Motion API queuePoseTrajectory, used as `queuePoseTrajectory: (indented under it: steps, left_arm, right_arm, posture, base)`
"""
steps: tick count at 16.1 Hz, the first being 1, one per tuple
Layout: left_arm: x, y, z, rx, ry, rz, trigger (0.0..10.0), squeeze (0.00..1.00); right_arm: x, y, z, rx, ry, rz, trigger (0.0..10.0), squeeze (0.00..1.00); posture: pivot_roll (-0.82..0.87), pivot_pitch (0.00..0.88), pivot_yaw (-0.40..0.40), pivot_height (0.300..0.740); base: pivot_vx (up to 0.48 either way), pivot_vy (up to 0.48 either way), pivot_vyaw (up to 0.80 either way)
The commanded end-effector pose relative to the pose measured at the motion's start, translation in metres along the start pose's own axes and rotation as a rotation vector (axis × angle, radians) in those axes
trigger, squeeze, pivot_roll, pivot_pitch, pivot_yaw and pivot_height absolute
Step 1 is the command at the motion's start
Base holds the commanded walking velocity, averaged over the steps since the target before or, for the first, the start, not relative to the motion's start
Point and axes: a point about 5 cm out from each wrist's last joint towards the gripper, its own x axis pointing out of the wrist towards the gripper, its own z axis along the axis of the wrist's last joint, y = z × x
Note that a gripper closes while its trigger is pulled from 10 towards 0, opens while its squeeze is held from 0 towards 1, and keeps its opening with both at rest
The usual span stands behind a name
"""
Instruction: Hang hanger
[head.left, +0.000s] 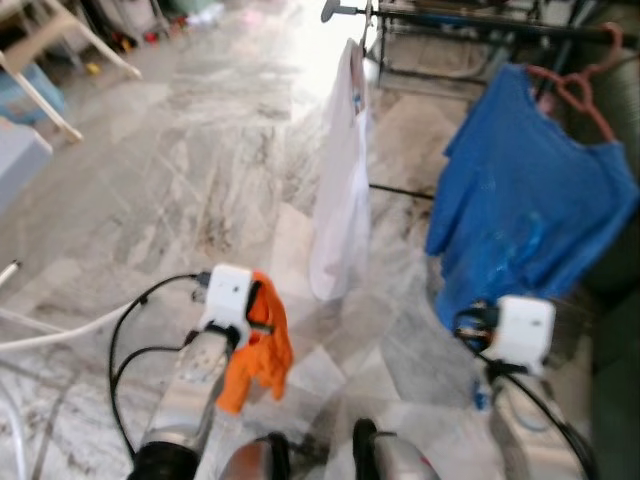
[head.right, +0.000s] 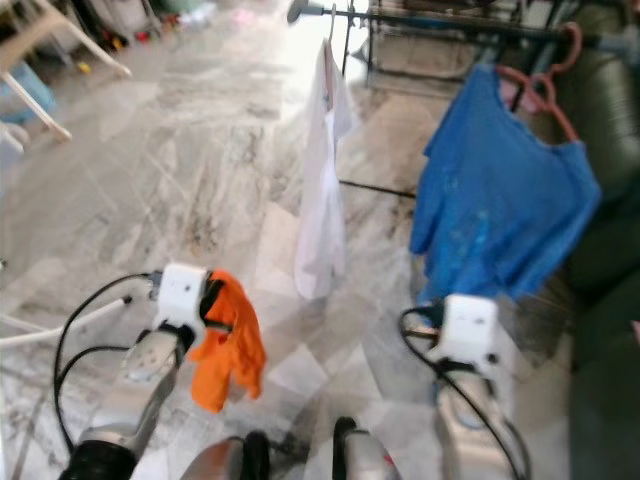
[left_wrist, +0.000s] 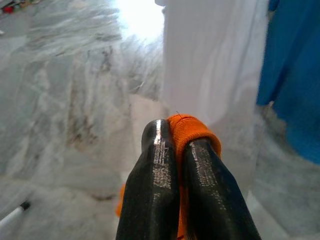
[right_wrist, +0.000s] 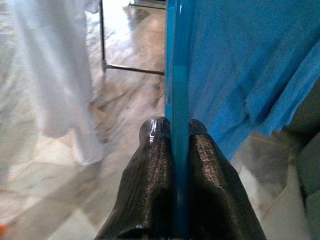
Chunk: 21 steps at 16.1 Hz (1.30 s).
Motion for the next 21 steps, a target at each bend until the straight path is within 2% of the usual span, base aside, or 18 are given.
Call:
queuePoseTrajectory:
  steps: [1,2,3,4,7,9,11,13,17,21]
  left_arm:
    - [-0.002,0.000,-0.002,-0.007,0.002,0.005,10.0,0.00]
    - [-0.001,0.000,-0.003,-0.014,0.006,0.006,10.0,0.00]
    - [0.000,0.000,-0.002,-0.013,0.006,0.008,10.0,0.00]
    - [0.002,0.000,-0.001,-0.013,0.006,0.015,10.0,0.00]
    - [0.003,0.002,0.000,-0.016,0.005,0.042,10.0,0.00]
    - [0.003,0.009,-0.002,-0.004,-0.001,0.103,10.0,0.00]
    - [0.001,0.017,0.001,0.015,-0.021,0.157,10.0,0.00]
    - [-0.004,0.025,-0.005,0.040,-0.012,0.196,10.0,0.00]
    - [-0.002,0.016,-0.005,0.040,-0.018,0.165,10.0,0.00]
    - [0.000,0.008,-0.007,0.024,-0.005,0.107,10.0,0.00]
  right_arm:
    - [0.000,0.004,0.004,-0.036,-0.015,-0.001,10.0,0.00]
    - [-0.001,0.015,0.008,-0.011,-0.047,0.096,10.0,0.00]
    - [0.000,0.016,0.009,-0.038,-0.053,0.089,10.0,0.00]
    - [0.000,0.022,0.010,-0.024,-0.041,0.152,10.0,0.00]
    - [-0.002,0.026,0.013,-0.022,-0.056,0.189,10.0,0.00]
    - [0.000,0.028,0.018,-0.045,-0.088,0.222,10.0,0.00]
    - [-0.002,0.029,0.023,-0.062,-0.110,0.257,10.0,0.00]
    - [-0.002,0.029,0.020,-0.073,-0.106,0.265,10.0,0.00]
    - [-0.003,0.039,0.021,-0.091,-0.115,0.304,10.0,0.00]
    - [-0.006,0.038,0.018,-0.085,-0.113,0.298,10.0,0.00]
  posture:
    - [-0.12,0.221,0.055,0.740]
    - [-0.12,0.219,0.056,0.740]
    - [-0.12,0.219,0.056,0.740]
    - [-0.11,0.217,0.056,0.740]
    - [-0.11,0.219,0.051,0.740]
    - [-0.11,0.217,0.039,0.740]
    - [-0.11,0.219,0.037,0.740]
    - [-0.10,0.213,0.033,0.740]
    - [-0.10,0.202,0.027,0.740]
    - [-0.10,0.206,0.042,0.740]
  base:
    - [0.000,0.000,0.00]
    - [0.000,0.000,0.00]
    - [0.000,0.000,0.00]
    - [0.000,0.000,0.00]
    - [0.000,0.000,0.00]
    - [0.000,0.000,0.00]
    - [0.000,0.000,0.58]
    - [0.000,0.000,0.80]
    - [0.000,0.000,0.80]
    - [0.000,0.000,0.80]
